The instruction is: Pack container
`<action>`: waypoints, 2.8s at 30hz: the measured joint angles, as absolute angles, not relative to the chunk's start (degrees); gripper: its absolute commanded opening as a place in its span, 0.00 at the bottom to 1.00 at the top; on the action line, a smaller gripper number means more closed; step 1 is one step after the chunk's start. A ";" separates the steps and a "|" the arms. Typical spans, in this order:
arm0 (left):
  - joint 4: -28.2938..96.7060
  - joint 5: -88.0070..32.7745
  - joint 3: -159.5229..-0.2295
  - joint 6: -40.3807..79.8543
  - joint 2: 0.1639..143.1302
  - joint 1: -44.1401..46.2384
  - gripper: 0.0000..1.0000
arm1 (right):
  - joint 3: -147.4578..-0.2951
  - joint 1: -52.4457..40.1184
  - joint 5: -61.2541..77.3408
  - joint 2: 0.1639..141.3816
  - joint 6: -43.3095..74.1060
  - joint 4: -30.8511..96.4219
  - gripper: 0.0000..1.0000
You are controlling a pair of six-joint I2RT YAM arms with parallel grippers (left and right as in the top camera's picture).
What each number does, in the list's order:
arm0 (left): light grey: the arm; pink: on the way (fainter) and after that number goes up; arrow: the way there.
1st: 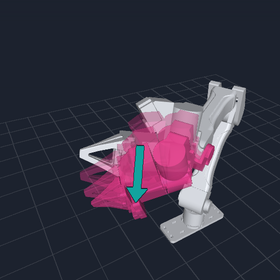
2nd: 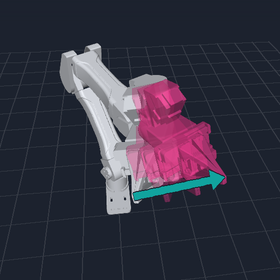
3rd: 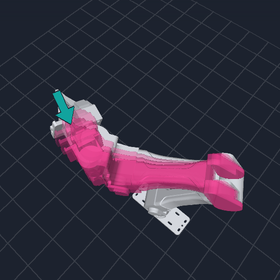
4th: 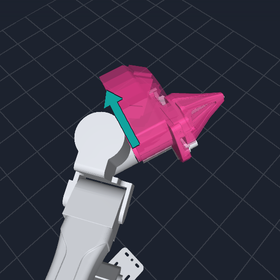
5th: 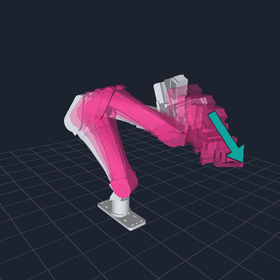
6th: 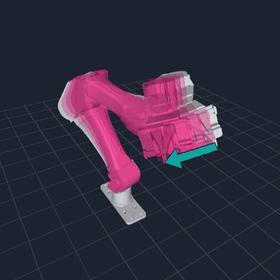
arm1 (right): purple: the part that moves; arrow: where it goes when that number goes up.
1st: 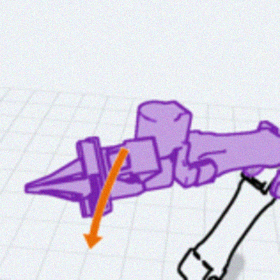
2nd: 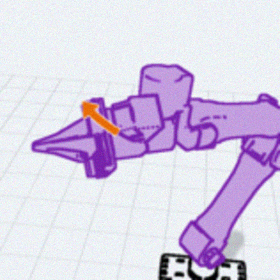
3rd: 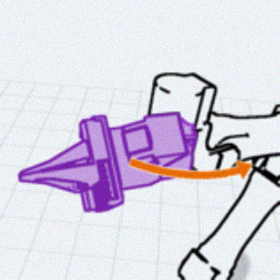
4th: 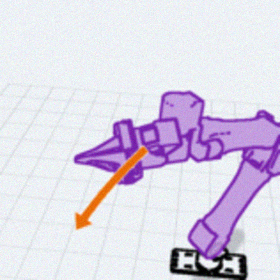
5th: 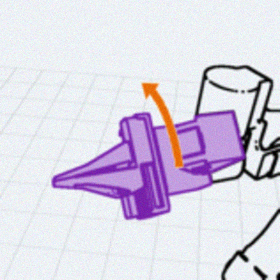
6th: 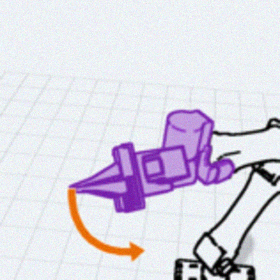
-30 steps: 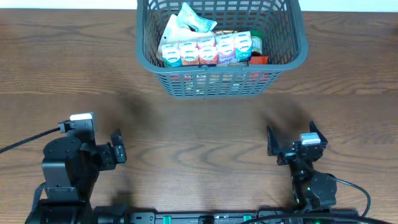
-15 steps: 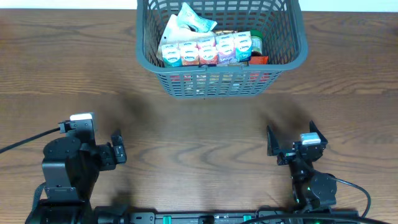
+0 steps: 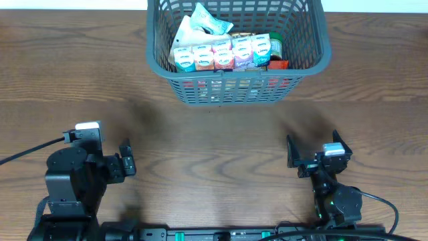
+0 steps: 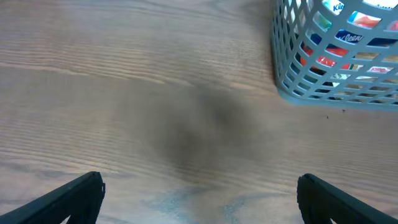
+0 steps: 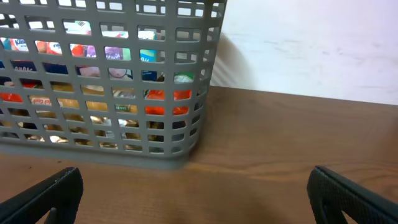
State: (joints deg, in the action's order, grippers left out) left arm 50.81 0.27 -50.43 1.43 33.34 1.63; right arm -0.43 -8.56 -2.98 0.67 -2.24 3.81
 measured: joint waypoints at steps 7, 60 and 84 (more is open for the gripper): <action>55.24 0.25 -48.16 1.10 27.70 1.63 0.98 | -0.43 -8.56 -2.96 0.69 -2.13 3.81 0.99; 0.89 -9.08 -1.06 -6.00 0.58 4.95 0.98 | -0.43 -8.56 -2.74 0.69 -2.13 3.81 0.99; 0.91 -9.08 -1.06 -6.00 0.58 4.95 0.99 | -0.43 -8.56 -2.74 0.67 -2.13 3.81 0.99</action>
State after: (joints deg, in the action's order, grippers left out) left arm 0.91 -9.08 -1.06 -6.00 0.58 4.95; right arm -0.43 -8.56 -2.74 0.67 -2.13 3.81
